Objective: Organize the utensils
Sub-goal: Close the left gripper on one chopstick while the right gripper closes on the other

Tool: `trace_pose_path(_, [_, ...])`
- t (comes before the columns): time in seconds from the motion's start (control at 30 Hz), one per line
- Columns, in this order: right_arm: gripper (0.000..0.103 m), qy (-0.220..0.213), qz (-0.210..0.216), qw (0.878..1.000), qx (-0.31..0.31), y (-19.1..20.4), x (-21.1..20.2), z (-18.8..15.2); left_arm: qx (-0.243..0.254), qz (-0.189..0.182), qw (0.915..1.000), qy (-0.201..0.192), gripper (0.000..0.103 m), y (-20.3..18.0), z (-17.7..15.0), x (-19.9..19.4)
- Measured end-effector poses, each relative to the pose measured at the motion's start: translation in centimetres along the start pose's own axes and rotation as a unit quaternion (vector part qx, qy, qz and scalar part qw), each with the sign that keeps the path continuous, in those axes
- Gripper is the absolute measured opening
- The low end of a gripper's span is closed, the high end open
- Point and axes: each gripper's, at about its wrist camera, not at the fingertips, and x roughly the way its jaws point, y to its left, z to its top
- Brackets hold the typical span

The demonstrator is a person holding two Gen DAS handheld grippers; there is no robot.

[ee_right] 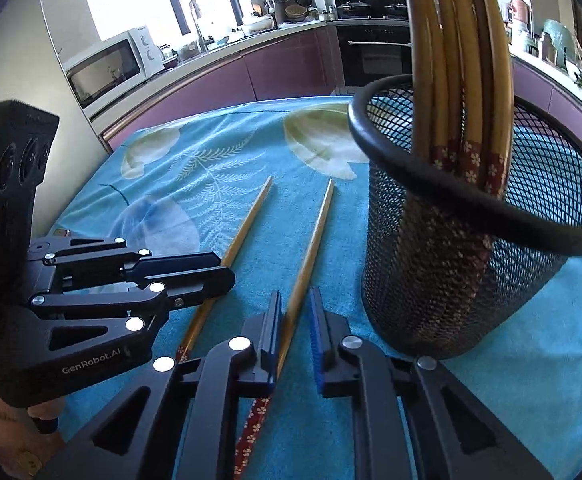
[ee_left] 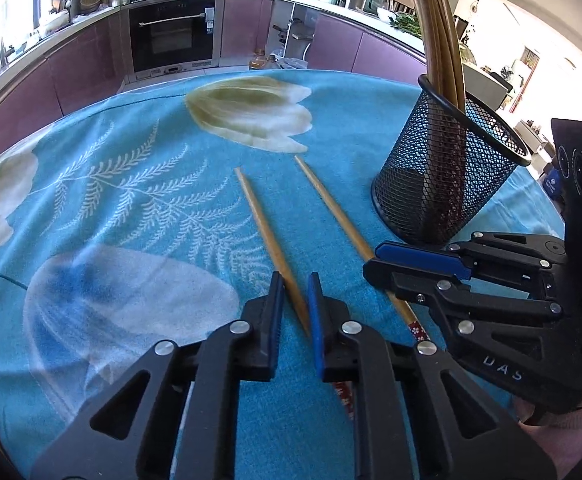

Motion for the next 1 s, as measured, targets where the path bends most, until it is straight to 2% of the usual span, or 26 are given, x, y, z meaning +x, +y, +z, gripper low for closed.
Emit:
trace_pose_path(0.27, [0.006,-0.015,0.014,0.999,0.031,-0.8,-1.1,-0.5,-0.012,-0.001,0.9999,-0.003,0.008,0.2,-0.6,-0.6])
trace_pose_path(0.53, [0.006,-0.003,0.030,1.000,0.007,0.4,-1.3,-0.9,-0.007,-0.003,1.0000,-0.004,0.008,-0.3,-1.0,-0.8])
trace_pose_path(1.0, [0.009,0.005,0.005,1.000,-0.021,1.3,-0.5,-1.2,0.017,0.003,0.9998,0.006,0.010,-1.1,-0.7,-0.1])
